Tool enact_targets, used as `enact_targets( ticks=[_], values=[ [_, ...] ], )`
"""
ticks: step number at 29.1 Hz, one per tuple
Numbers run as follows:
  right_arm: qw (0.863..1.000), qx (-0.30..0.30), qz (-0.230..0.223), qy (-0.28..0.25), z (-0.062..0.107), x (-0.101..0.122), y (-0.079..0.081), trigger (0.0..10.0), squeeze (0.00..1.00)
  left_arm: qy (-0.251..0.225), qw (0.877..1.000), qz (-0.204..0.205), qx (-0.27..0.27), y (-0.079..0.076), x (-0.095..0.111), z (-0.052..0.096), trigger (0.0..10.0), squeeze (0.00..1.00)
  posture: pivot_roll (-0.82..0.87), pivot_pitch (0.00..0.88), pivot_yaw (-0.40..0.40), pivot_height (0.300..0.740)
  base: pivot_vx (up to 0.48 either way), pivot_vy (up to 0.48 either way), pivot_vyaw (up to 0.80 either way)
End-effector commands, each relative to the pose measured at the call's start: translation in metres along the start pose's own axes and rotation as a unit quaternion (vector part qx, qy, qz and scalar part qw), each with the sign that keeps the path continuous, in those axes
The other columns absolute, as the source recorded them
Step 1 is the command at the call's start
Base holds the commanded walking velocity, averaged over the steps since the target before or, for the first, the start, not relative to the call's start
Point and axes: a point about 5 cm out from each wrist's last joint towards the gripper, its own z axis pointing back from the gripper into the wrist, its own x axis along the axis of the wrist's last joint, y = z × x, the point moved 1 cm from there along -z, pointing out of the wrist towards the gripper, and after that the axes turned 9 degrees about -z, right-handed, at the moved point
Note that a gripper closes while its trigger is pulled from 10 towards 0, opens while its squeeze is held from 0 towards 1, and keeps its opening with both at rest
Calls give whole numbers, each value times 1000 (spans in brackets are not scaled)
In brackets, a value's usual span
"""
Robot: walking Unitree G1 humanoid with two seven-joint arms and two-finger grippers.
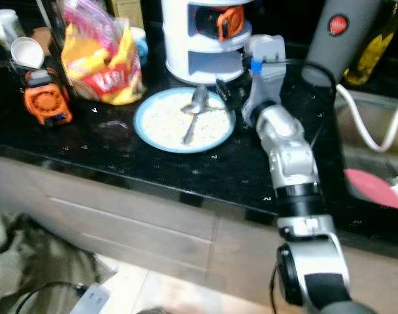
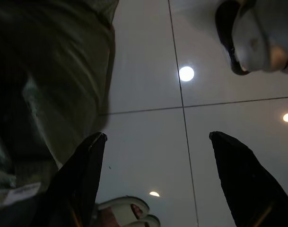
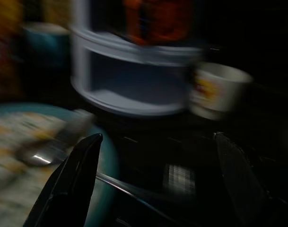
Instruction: Kitchen organization
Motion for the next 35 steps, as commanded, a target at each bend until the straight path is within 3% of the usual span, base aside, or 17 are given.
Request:
enact_targets(
  ticks=[1,5,8,9,12,17,21,23,35],
  values=[
    [1000,4,16,15,0,-4,3,10000,0,-1,1000,1,-1,-1,2,0,10000,0,52,81,-32,740,0,0,0],
    [996,9,91,17,2,0,-3,10000,0,-2,1000,1,-4,-3,2,0,10000,0,50,80,-35,740,0,0,0],
    [993,4,120,10,2,4,-6,10000,0,-2,1000,0,-5,-3,2,0,10000,0,49,82,-35,740,0,0,0],
    [987,-1,161,-8,3,11,-8,10000,0,-2,1000,0,-6,-4,2,0,10000,0,46,83,-36,740,0,0,0],
    [977,9,215,-16,2,13,-5,10000,0,-1,1000,-1,-7,-5,2,0,10000,0,46,83,-36,740,0,0,0],
    [948,26,316,18,1,-2,-1,10000,0,0,1000,-1,-8,-6,1,0,10000,0,44,84,-39,740,0,0,0],
    [939,58,338,33,2,-9,3,10000,0,2,1000,-2,-9,-7,0,0,10000,0,52,88,-35,740,0,0,0],
    [927,70,366,45,2,-12,1,10000,0,5,1000,-3,-8,-6,-2,0,10000,0,54,88,-35,740,0,0,0],
    [912,89,393,73,5,-15,-15,10000,0,6,1000,-4,-9,-6,-4,0,10000,0,55,92,-33,740,0,0,0]
  ],
)
